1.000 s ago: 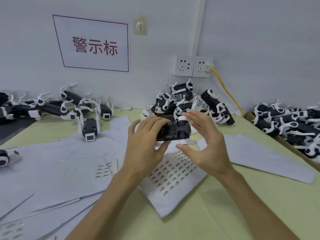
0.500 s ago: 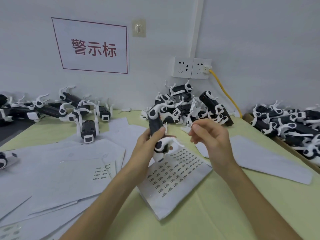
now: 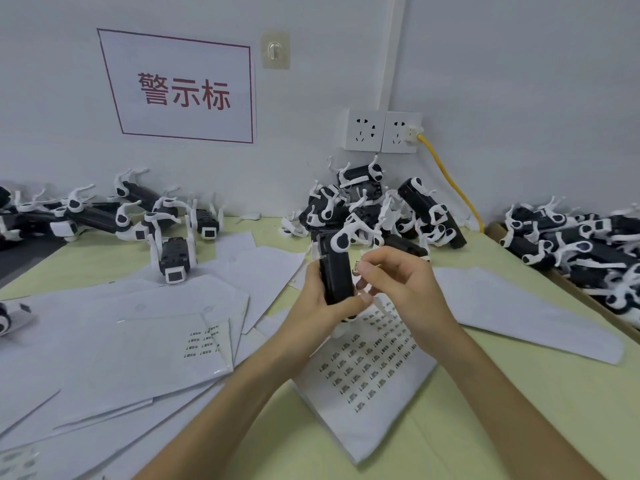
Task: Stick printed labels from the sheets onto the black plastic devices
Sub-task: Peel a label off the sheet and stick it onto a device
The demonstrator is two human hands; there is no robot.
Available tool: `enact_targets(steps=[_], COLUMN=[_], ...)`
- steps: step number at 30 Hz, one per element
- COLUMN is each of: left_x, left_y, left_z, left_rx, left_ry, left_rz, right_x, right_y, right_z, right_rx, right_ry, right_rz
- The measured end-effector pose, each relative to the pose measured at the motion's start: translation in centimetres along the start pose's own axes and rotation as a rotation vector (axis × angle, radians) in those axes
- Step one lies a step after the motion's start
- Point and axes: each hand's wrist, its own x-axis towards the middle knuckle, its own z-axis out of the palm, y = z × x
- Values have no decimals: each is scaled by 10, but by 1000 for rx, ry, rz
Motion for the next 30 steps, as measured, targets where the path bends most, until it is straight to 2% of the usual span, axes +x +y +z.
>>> enact_targets(steps=[4, 11, 30], left_x=[-1, -1, 0], left_y=[-4, -8, -14], left_z=[2, 5, 8], left_rx=[36, 177, 263], left_ry=[-43, -14, -2], left_rz=[29, 68, 131], right_x=[-1, -1, -5], right_y=[0, 1, -2], right_z=[3, 4, 9], right_rx=[-45, -138, -226], right_ry=[36, 70, 97], right_rz=[-2, 8, 1])
